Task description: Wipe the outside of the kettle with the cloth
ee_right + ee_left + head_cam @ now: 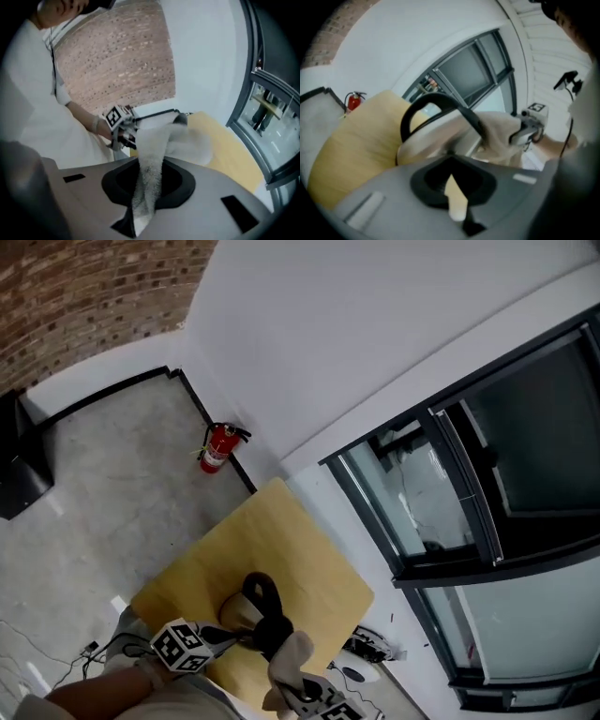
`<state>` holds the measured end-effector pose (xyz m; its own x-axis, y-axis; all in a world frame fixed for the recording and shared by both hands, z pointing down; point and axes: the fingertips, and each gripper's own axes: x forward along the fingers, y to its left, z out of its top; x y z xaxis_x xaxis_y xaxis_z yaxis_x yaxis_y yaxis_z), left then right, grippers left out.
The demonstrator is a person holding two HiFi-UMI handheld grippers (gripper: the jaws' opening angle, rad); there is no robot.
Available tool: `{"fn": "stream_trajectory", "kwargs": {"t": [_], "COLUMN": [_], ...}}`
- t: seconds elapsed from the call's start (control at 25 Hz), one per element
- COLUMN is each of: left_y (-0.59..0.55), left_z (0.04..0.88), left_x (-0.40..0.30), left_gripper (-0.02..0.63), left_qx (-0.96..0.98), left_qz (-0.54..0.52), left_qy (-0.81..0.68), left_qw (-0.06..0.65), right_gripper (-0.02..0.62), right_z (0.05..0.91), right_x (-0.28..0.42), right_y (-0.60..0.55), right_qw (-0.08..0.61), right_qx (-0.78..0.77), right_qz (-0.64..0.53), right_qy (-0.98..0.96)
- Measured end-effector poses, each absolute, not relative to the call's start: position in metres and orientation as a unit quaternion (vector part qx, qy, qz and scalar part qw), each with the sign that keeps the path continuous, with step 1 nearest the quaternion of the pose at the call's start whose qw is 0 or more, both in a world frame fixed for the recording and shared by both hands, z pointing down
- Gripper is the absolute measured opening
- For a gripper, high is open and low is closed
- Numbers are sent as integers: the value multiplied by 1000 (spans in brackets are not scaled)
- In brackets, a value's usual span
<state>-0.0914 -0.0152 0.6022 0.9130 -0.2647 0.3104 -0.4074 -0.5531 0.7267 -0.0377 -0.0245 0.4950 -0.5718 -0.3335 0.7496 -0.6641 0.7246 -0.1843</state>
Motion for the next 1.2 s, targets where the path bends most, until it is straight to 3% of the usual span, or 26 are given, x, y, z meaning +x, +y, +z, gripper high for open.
{"fn": "stream_trajectory", "kwargs": {"t": [0.16,0.28,0.36,0.44,0.56,0.72,0.84,1.04,1.2], "left_y": [-25,-39,-47,-54,-55,-66,-86,-99,-84], "left_z": [607,604,598,592,582,564,559,556,552], "left_x": [-111,-121,-121,-121,-127,-150,-142,-104,-79], "left_gripper": [-2,-2,-2,-2,-3,-3,-3,-15,-8], "left_qx": [856,851,848,846,844,820,811,830,890], "left_qz": [90,72,53,36,24,-28,-65,-55,44], "left_qy": [-206,-239,-253,-263,-275,-338,-348,-288,-194], "left_qw": [465,463,463,463,460,461,466,474,411], "right_gripper": [61,61,61,61,61,61,61,61,61], "right_z": [460,487,514,517,493,465,491,525,512], "right_x": [-59,-73,-87,-104,-98,-51,-19,-36,-24], "right_y": [-69,-84,-57,-15,-16,-92,-138,-112,-66], "right_qw": [356,421,459,440,360,198,82,-20,-115], "right_qx": [291,274,230,175,215,379,431,375,423], "right_qz": [156,122,161,245,296,270,304,454,492], "right_qy": [-875,-856,-843,-846,-858,-862,-846,-808,-752]}}
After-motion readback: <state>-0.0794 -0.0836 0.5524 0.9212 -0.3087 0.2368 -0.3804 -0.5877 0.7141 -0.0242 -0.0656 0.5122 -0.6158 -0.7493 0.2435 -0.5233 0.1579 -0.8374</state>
